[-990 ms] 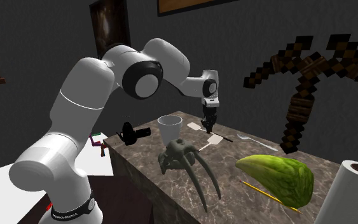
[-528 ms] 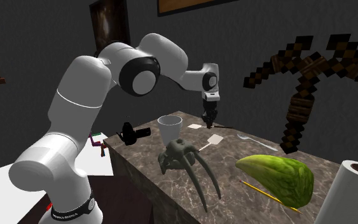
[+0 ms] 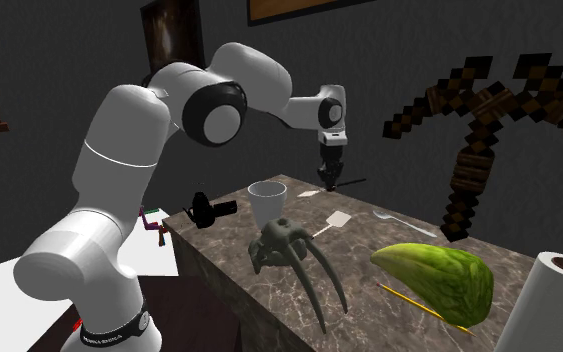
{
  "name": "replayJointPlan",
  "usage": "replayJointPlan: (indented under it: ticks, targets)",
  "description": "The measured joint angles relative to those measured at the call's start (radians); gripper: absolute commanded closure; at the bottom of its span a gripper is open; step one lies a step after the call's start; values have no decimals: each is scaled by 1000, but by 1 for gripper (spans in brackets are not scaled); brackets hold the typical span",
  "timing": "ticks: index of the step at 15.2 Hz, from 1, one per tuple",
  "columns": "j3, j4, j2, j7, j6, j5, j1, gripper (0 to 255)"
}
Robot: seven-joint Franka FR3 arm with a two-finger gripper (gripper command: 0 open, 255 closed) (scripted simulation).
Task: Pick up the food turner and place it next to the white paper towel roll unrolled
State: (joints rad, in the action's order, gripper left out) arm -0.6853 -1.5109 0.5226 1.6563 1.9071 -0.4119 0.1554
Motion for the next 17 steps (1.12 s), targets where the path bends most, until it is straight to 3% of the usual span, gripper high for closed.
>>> replayJointPlan:
  ticks: [17]
  targets:
    - [-17,200,-23,-37,-210,28,32,255]
